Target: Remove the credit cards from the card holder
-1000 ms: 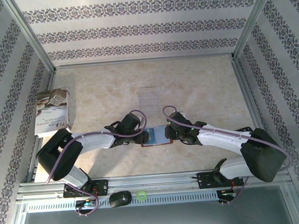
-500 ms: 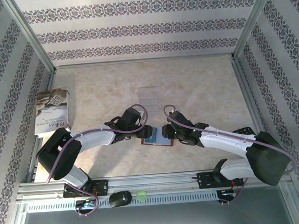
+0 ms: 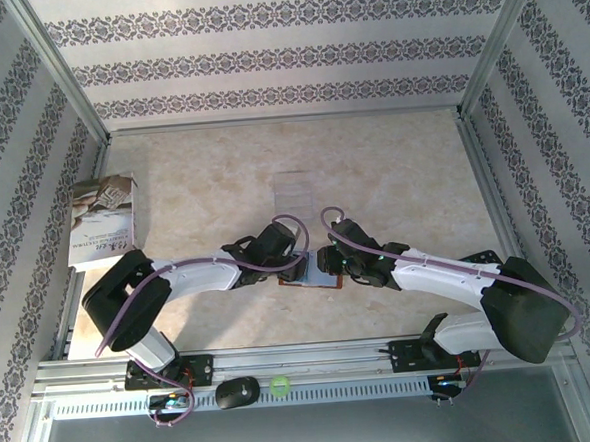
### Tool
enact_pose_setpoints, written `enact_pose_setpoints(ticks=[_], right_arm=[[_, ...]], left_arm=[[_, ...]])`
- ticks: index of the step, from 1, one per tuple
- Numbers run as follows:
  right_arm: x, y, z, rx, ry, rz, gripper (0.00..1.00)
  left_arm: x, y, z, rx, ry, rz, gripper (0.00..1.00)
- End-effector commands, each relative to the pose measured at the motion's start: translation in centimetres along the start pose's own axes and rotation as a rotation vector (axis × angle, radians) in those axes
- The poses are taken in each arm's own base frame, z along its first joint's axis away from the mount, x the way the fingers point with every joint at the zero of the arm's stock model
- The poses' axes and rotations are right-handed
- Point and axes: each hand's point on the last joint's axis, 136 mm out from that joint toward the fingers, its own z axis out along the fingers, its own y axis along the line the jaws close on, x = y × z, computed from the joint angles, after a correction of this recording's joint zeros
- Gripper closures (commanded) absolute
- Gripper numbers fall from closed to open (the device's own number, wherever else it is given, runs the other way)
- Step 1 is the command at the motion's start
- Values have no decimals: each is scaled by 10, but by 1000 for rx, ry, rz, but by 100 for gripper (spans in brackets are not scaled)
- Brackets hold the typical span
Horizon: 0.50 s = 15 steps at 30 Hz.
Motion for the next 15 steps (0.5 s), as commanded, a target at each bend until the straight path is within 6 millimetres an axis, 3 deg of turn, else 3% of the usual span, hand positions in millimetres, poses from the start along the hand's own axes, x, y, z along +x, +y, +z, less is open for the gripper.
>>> enact_pose_setpoints(ticks=[1, 9, 15], right_arm=[[7, 2, 3, -12, 15, 0, 64], [10, 16, 8, -64, 29, -14, 65], [16, 36, 20, -139, 77, 10, 71]], left_arm=[[7, 2, 5, -50, 32, 52, 41], [20, 1, 9, -40, 57, 18, 59], [29, 1, 7, -22, 66, -42, 61]])
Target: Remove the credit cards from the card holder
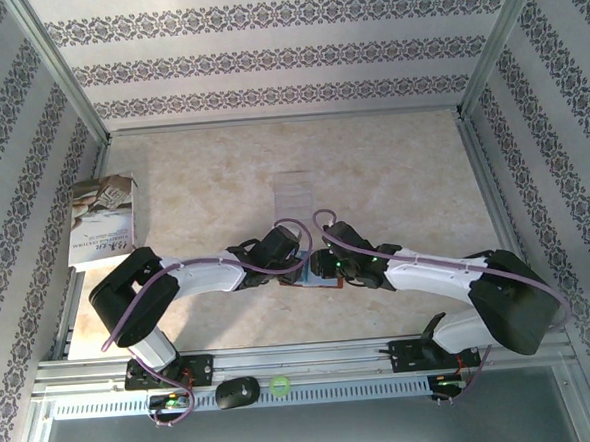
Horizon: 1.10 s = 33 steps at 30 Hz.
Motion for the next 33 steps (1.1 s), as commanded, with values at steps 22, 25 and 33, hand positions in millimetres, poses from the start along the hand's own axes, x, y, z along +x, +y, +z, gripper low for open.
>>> enact_pose_setpoints(ticks=[22, 25, 33], right_arm=[[6, 5, 35, -78, 70, 202, 80], [4, 5, 31, -75, 59, 200, 80], [-12, 17, 3, -79, -19, 155, 79]], left_arm=[[22, -3, -7, 25, 55, -91, 61], [20, -4, -8, 27, 54, -92, 62], [19, -4, -10, 29, 49, -94, 61]])
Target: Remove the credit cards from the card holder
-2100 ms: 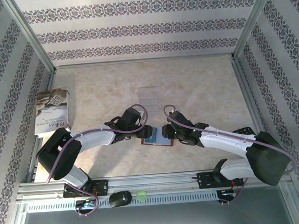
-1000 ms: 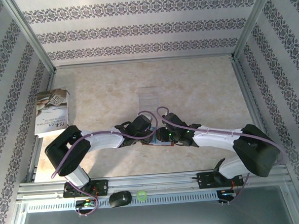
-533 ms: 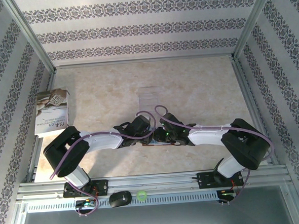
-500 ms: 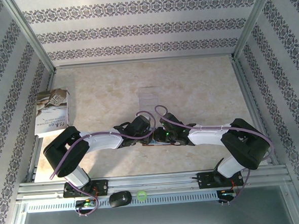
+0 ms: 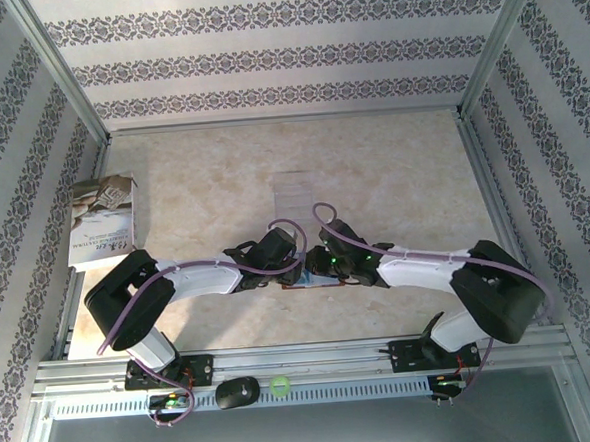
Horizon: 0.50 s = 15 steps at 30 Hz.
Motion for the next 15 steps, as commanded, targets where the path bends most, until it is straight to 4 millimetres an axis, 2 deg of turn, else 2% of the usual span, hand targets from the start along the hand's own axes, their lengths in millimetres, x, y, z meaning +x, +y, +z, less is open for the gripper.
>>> enact_pose_setpoints(ticks=[1, 8, 15], right_arm=[[-2, 7, -5, -3, -16, -14, 79], [12, -3, 16, 6, 48, 40, 82], [14, -13, 20, 36, 57, 62, 85]], left_arm=[[13, -2, -5, 4, 36, 6, 61], [13, -1, -6, 3, 35, 6, 60], [13, -1, -5, 5, 36, 5, 60]])
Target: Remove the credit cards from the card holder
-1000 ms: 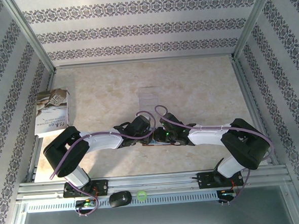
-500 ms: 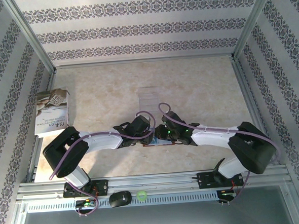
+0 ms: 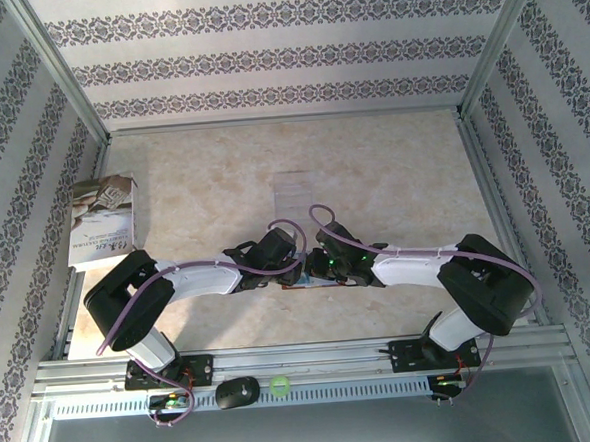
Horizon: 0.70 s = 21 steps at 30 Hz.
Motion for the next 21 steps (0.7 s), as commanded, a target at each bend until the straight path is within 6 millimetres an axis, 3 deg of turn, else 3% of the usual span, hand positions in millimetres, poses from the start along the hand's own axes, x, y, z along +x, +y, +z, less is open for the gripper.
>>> enact_pose_setpoints(ticks=[1, 10, 21], right_arm=[[2, -1, 3, -1, 11, 21, 85], [8, -2, 11, 8, 53, 31, 85], [14, -1, 15, 1, 98, 19, 71]], left_arm=[[12, -1, -4, 3, 35, 6, 60], [13, -2, -3, 10, 39, 6, 61], [13, -5, 0, 25, 45, 6, 59]])
